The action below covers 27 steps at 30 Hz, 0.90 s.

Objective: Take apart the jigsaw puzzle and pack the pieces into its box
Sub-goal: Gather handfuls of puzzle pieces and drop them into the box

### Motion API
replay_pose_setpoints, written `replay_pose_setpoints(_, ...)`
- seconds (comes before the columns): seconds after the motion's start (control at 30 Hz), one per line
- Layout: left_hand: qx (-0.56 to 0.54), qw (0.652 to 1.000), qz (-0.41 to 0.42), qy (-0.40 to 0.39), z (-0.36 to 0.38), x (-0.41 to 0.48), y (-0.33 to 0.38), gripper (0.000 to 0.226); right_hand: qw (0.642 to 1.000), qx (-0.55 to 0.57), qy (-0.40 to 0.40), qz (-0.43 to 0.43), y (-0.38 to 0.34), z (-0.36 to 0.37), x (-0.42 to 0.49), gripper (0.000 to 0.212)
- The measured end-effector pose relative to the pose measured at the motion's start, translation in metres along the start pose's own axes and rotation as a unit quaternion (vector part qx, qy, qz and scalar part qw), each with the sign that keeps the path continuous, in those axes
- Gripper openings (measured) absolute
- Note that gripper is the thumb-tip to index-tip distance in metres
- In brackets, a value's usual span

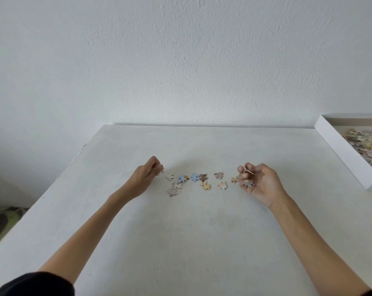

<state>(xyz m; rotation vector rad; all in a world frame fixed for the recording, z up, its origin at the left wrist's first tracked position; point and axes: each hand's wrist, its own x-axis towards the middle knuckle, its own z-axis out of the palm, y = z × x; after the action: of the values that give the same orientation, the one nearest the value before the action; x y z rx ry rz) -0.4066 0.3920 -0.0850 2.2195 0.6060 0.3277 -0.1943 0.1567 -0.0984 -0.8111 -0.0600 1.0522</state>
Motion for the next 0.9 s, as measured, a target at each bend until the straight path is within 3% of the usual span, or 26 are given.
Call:
replay_pose_setpoints(0.07, -0.229, 0.972, -0.049, 0.001, 0.002, -0.001, 0.008, 0.025, 0.999, -0.048, 0.006, -0.009, -0.003, 0.004, -0.002, 0.015)
replay_pose_setpoints(0.13, -0.429, 0.899, -0.087, -0.001, 0.000, 0.001, 0.014, 0.026, 0.977, -0.199, 0.062, -0.048, -0.005, 0.006, -0.004, 0.029)
replay_pose_setpoints(0.17, -0.492, 0.865, -0.099, -0.006, -0.002, 0.003, 0.016, 0.026, 0.949, -0.290, 0.094, -0.085, -0.004, 0.008, -0.005, 0.036)
replay_pose_setpoints(0.23, -0.560, 0.820, -0.112, -0.031, -0.003, 0.004, 0.018, 0.021, 0.862, -0.463, 0.127, -0.165, -0.002, 0.010, -0.007, 0.033)
replay_pose_setpoints(0.3, -0.588, 0.800, -0.111, -0.051, -0.002, 0.005, 0.015, 0.009, 0.740, -0.625, 0.111, -0.222, 0.000, 0.004, -0.007, 0.014)
replay_pose_setpoints(0.33, -0.602, 0.789, -0.110, -0.055, -0.001, 0.005, 0.013, 0.014, 0.689, -0.682, 0.101, -0.223, 0.000, 0.003, -0.008, 0.005)
replay_pose_setpoints(0.37, -0.615, 0.778, -0.114, -0.055, -0.001, 0.004, 0.011, 0.024, 0.659, -0.714, 0.095, -0.216, 0.001, 0.000, -0.008, 0.012)
replay_pose_setpoints(0.43, -0.630, 0.765, -0.123, -0.056, -0.002, 0.004, 0.007, 0.028, 0.650, -0.723, 0.099, -0.211, 0.003, -0.003, -0.007, 0.020)
replay_pose_setpoints(0.53, -0.652, 0.742, -0.128, -0.090, -0.003, 0.003, 0.004, 0.023, 0.641, -0.722, 0.116, -0.233, 0.002, -0.001, -0.006, 0.012)
replay_pose_setpoints(0.63, -0.658, 0.734, -0.140, -0.095, -0.002, 0.002, -0.002, 0.025, 0.643, -0.734, 0.095, -0.199, -0.003, 0.000, -0.004, 0.016)
replay_pose_setpoints(0.73, -0.611, 0.768, -0.181, -0.060, 0.002, 0.004, 0.001, 0.029, 0.631, -0.757, 0.055, -0.163, -0.008, 0.001, -0.004, 0.021)
replay_pose_setpoints(0.77, -0.568, 0.802, -0.180, -0.045, 0.003, 0.003, 0.003, 0.032, 0.618, -0.770, 0.044, -0.155, -0.008, 0.001, -0.003, 0.023)
replay_pose_setpoints(0.83, -0.386, 0.914, -0.128, 0.005, 0.003, 0.002, 0.006, 0.037, 0.607, -0.777, 0.026, -0.167, -0.006, 0.001, -0.002, 0.026)
replay_pose_setpoints(0.87, -0.259, 0.962, -0.083, 0.027, 0.004, 0.002, 0.006, 0.034, 0.628, -0.756, 0.015, -0.182, -0.004, 0.002, -0.001, 0.024)
replay_pose_setpoints(0.9, -0.137, 0.989, -0.038, 0.045, 0.003, 0.002, 0.004, 0.025, 0.677, -0.711, 0.007, -0.189, -0.004, 0.003, -0.001, 0.020)
